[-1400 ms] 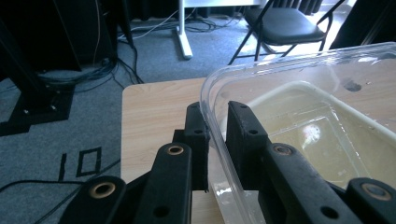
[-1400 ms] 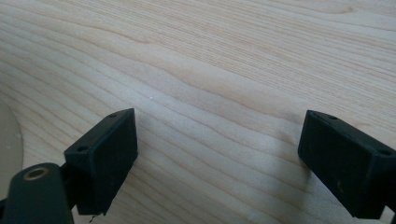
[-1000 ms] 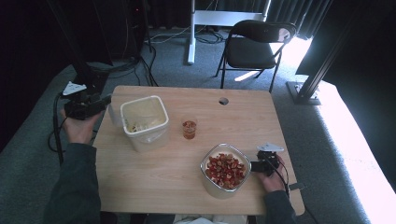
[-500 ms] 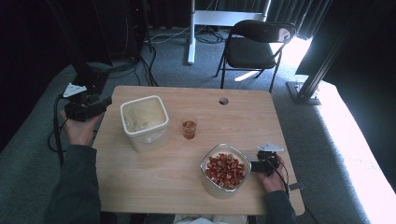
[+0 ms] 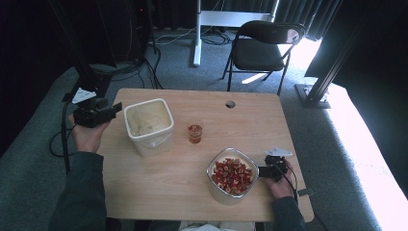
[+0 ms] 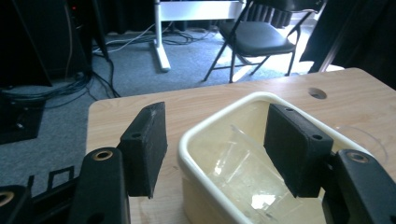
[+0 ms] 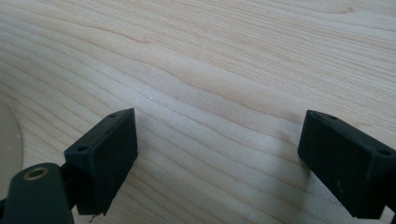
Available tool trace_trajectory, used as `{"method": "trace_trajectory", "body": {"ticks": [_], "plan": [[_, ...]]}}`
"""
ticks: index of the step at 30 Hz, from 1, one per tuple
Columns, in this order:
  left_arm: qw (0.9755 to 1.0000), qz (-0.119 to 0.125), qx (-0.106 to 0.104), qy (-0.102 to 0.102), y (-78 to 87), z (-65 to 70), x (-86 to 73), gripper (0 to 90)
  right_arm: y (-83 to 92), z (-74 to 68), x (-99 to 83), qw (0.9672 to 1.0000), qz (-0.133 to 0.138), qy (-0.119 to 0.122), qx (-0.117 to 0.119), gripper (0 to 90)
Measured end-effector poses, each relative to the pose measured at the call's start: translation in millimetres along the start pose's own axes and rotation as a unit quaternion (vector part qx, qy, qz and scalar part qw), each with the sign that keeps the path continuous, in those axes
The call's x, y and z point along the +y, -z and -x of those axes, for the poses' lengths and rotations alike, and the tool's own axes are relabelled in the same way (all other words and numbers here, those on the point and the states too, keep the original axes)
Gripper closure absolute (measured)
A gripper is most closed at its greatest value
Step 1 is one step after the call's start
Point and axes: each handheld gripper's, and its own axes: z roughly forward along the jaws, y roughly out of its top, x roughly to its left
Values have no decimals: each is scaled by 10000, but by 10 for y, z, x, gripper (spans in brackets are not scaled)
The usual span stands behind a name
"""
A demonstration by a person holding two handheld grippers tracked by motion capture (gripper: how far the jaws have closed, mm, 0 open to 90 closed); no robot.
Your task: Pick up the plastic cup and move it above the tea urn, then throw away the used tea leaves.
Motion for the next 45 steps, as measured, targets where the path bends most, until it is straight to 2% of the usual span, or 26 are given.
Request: {"method": "trace_trajectory", "body": {"ticks": [6,12,13,15,21,22,23,25,27,28,29,30,35,37,40,42,45], "plan": [[9999,72,-109,-74,24,86,5,395,0,1,0,10000,-2,5,0,114],[9993,151,-290,-203,14,245,-6,384,0,2,1,10000,5,11,-3,115],[9987,218,-385,-247,9,324,-19,384,-1,2,1,10000,6,10,-2,114],[9982,274,-434,-294,3,388,-32,375,-1,2,1,10000,7,12,-3,114],[9943,594,-777,-434,-5,693,-84,355,-1,1,1,10000,6,3,-2,114],[9926,638,-897,-507,-7,813,-85,355,-1,1,1,10000,7,4,-2,114],[9926,638,-897,-507,-7,813,-85,355,-1,1,1,10000,7,4,-2,114],[9909,647,-1021,-597,-21,932,-85,355,0,1,1,10000,2,2,0,115],[9892,606,-1160,-653,-52,1036,-98,356,0,1,1,10000,2,1,0,115],[9892,606,-1160,-653,-52,1036,-98,357,0,1,1,10000,2,1,0,115],[9878,531,-1252,-755,-107,1165,-133,357,0,0,0,10000,0,-3,-1,115],[9870,491,-1300,-807,-135,1215,-148,355,0,0,0,10000,2,-2,-1,114],[9857,303,-1323,-995,-305,1470,-253,311,1,-1,0,10000,-1,-6,-1,115],[9849,225,-1395,-997,-384,1566,-311,301,2,-2,-1,10000,0,-12,-8,116],[9851,198,-1350,-1044,-504,1712,-416,281,2,-1,-1,10000,3,-6,-9,116],[9857,95,-1279,-1092,-601,1791,-490,261,1,-1,-2,10000,7,-7,-11,116],[9856,-22,-1280,-1105,-747,1879,-608,221,2,-2,-2,10000,7,-9,-10,116]]}}
